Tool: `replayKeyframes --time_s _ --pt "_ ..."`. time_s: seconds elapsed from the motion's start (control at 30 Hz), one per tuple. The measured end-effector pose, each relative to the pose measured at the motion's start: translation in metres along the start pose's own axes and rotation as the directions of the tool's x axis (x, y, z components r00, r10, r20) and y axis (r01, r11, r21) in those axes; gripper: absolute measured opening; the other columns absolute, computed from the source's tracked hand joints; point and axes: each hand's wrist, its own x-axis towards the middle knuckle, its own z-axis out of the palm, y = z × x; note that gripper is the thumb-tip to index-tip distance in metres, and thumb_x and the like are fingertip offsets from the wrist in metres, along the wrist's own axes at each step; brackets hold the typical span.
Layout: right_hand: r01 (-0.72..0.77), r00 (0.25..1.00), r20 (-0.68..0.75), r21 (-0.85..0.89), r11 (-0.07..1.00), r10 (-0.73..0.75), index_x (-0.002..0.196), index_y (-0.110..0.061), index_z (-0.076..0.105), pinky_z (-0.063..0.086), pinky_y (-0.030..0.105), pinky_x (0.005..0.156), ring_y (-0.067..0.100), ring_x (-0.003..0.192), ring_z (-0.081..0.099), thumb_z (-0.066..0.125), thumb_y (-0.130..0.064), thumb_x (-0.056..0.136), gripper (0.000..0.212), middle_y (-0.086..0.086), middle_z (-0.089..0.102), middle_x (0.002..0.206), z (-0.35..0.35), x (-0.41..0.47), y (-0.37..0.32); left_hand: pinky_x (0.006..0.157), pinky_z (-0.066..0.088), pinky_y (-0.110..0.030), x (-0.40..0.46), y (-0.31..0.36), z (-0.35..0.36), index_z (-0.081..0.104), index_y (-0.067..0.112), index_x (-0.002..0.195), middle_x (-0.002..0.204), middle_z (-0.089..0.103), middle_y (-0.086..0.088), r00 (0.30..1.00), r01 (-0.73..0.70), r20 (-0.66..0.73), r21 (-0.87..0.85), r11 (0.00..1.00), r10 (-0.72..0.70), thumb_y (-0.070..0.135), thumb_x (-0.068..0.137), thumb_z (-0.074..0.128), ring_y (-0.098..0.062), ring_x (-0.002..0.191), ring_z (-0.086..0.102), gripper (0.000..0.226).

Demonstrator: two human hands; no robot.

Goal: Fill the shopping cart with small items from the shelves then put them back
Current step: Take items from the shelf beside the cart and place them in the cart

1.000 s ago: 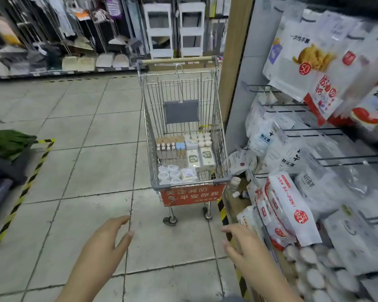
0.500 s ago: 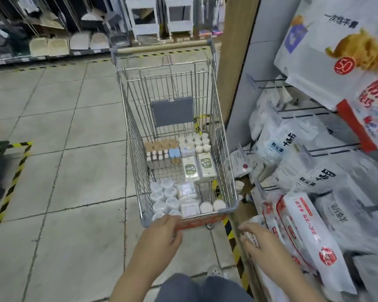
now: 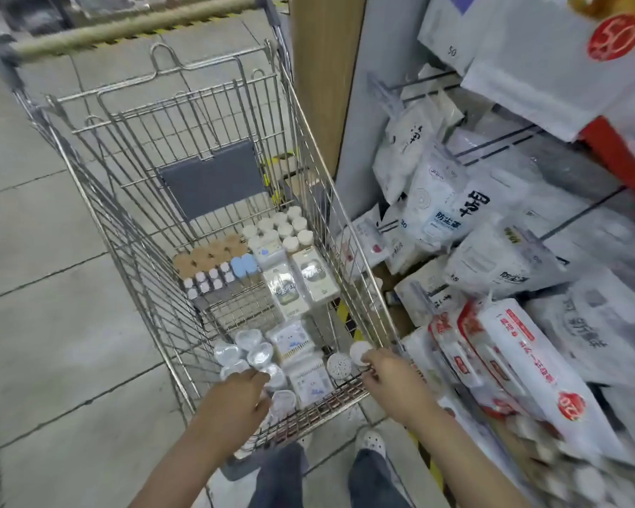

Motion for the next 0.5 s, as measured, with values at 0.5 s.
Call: replayKeyframes --time_s 0.5 --pt "-0.017 0.976 0.190 -0.436 0.900 0.110 0.134 -0.007 0.039 0.046 0.040 0.096 0.031 0.123 0.047 0.045 -0.002 0.094 0.040 0.016 0.041 0.136 0.063 0.141 0.041 0.104 0.036 -0.033 0.183 0.038 0.120 0.040 0.011 0.139 0.130 0.054 -0.009 0.955 -0.284 0.093 0.015 0.959 0.281 0.028 0.087 0.063 -0.025 0.119 0.049 0.059"
